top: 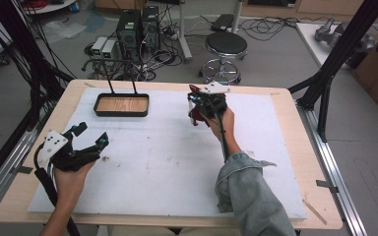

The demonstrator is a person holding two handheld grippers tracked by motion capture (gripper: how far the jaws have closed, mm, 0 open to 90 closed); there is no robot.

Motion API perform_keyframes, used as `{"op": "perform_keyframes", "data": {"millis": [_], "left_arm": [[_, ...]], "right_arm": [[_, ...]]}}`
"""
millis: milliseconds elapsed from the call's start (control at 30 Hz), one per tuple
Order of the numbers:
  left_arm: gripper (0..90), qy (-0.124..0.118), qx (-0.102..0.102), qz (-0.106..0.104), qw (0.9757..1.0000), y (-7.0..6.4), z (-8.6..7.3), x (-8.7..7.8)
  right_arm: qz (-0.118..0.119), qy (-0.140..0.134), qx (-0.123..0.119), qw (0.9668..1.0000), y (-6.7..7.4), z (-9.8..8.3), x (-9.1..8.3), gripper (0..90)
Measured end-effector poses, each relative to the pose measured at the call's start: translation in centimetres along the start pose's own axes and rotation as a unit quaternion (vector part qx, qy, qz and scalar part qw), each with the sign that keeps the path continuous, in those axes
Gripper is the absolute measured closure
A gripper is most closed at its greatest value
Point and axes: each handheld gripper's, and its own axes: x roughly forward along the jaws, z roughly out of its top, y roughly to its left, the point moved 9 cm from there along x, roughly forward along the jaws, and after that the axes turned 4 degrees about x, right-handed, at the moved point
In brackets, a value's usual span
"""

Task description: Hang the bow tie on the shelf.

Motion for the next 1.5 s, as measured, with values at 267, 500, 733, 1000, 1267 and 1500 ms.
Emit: {"op": "perform_keyframes", "data": {"millis": [267,500,733,1000,1267,1500], "left_arm": [[16.6,-0.009,-0.002,0.004,1.0,0.4,0.4,-0.3],[16.6,-0.01,0.0,0.006,0.9999,0.8,0.5,-0.6],[16.6,-0.008,-0.003,0.008,0.9999,0.9,0.3,-0.9],[16.7,-0.006,0.003,0.006,1.0,0.5,0.2,-1.0],[16.7,-0.009,0.002,0.008,0.9999,0.8,0.4,-1.7],[16.7,-0.008,0.003,0.008,0.9999,0.7,0.2,-2.0]], "right_arm": [[0.049,-0.037,-0.017,0.9979,4.8,3.5,1.5,81.4],[0.069,-0.054,-0.033,0.9956,7.5,6.0,3.4,81.5],[0.083,-0.065,-0.038,0.9937,8.5,6.3,3.8,81.4],[0.098,-0.093,-0.038,0.9901,9.8,8.8,4.7,81.4],[0.096,-0.105,-0.047,0.9886,11.7,11.0,6.3,81.4],[0.045,-0.082,-0.025,0.9953,8.7,10.5,8.1,81.3]]}}
